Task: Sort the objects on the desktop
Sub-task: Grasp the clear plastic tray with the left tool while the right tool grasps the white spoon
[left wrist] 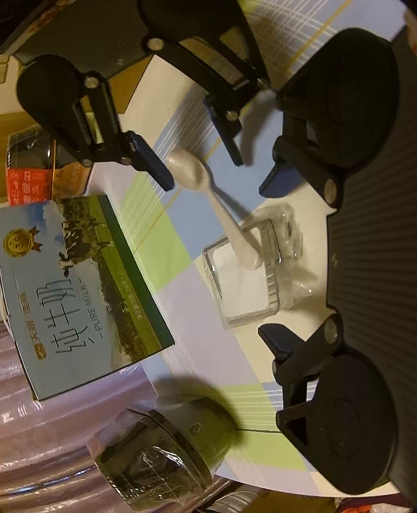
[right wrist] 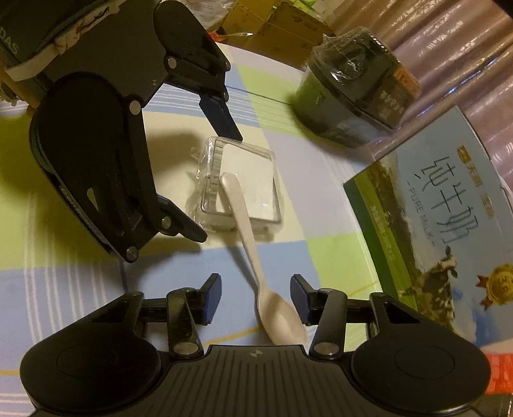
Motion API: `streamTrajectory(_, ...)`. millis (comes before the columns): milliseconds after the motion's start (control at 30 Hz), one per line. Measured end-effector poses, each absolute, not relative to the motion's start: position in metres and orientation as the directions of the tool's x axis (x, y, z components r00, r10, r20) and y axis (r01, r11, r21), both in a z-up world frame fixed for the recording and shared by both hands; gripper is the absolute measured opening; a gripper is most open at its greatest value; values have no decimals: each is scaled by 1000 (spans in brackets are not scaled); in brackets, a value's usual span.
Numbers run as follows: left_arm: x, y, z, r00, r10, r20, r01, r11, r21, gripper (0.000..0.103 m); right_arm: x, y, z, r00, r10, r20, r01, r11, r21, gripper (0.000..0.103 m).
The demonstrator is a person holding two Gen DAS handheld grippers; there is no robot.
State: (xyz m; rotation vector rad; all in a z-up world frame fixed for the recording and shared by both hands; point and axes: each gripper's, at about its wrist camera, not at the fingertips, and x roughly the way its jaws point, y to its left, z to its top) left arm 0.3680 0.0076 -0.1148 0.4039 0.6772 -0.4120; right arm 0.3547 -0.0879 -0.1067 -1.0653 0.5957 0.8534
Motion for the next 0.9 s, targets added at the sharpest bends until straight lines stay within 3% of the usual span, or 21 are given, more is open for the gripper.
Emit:
streamTrajectory(133,371,9,-117,697,-235,-677,494,842,217,66,360,-82,-111,547,312,-777,-837,213,-504,38)
streamTrajectory(233,372,10,-119,695,-240,-677,499,839,215,63,361,-77,-111,549,316,-774,-836,206,-509,34)
streamTrajectory(333,372,11,-119,690,-247,-680,503,839,206,54,362,-71,-114,545,312,-778,-838,193,-510,22)
streamTrajectory(400,372,12,-119,686,-251,-683,507,838,202,51,359,-71,-116,548,306,-778,-836,186,-516,8)
streamTrajectory(700,361,12,-115,670,-252,-698,519,831,198,34,335,-85,-110,549,257,-795,-832,261,-490,0)
streamTrajectory(900,334,7,-111,640,-248,-728,526,831,179,29,308,-98,-85,464,243,-852,-813,498,-301,0)
